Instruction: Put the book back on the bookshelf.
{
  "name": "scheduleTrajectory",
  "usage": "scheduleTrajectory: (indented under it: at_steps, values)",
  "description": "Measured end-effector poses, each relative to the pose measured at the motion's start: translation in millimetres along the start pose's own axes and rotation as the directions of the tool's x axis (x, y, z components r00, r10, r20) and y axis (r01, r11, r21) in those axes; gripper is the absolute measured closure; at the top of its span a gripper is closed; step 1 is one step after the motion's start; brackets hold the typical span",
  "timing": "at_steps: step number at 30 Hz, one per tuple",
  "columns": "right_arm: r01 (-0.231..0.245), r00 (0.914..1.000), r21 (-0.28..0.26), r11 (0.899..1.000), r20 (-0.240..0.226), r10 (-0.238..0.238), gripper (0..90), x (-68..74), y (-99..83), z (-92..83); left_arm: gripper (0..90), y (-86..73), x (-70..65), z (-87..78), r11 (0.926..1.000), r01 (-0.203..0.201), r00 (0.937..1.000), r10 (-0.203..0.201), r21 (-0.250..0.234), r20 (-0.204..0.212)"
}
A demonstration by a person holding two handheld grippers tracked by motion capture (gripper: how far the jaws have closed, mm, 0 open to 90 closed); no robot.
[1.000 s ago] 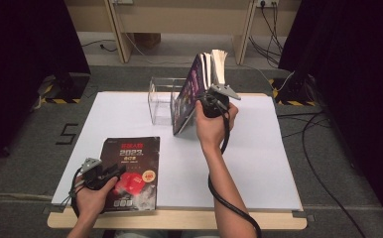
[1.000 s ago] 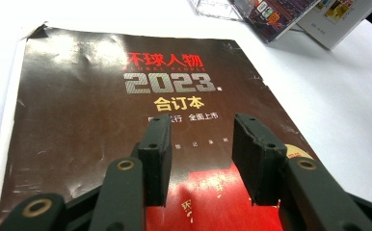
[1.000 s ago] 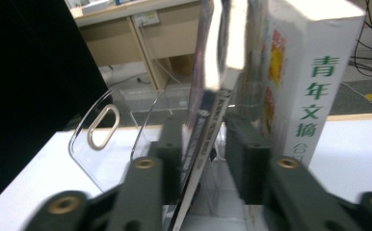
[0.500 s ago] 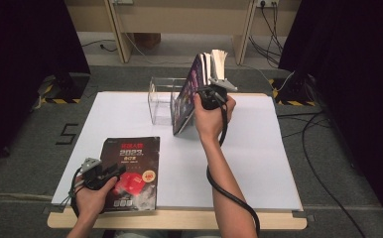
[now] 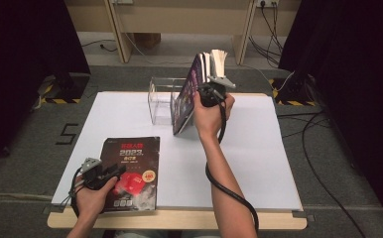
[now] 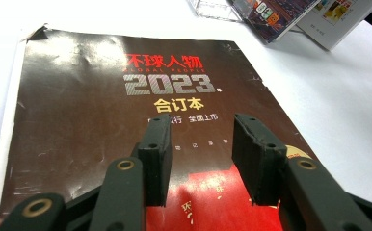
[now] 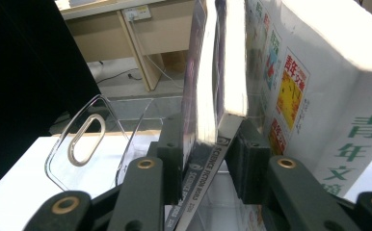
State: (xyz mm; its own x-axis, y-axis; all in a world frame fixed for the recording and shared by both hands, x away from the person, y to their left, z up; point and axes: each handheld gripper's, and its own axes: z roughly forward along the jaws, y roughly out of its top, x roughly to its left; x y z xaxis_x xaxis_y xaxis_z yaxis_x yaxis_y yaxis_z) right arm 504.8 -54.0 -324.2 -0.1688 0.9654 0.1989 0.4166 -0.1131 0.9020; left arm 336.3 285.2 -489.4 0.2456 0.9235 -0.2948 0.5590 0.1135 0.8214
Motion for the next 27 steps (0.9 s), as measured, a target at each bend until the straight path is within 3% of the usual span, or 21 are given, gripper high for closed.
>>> scheduleTrajectory:
  at_steps: [7, 21, 27]
  values:
    - [0.024, 0.9996, 0.015, 1.0, 0.016, -0.025, 70.9, 2.0, 3.6, 4.2, 58.3, 0.0, 0.3, 0.3, 1.0, -0.001, 1.0, 0.001, 0.001, 0.001]
    - [0.081, 0.9967, 0.007, 0.997, -0.003, -0.081, 75.6, 11.9, 12.9, 4.3, 58.3, -0.5, 1.5, 0.1, 1.0, 0.0, 1.0, 0.0, 0.003, 0.001]
    - [0.141, 0.9899, -0.024, 0.99, 0.022, -0.14, 76.0, 22.2, 11.5, -0.4, 58.3, -1.0, 2.2, 0.5, 1.0, 0.0, 1.0, 0.0, 0.004, 0.001]
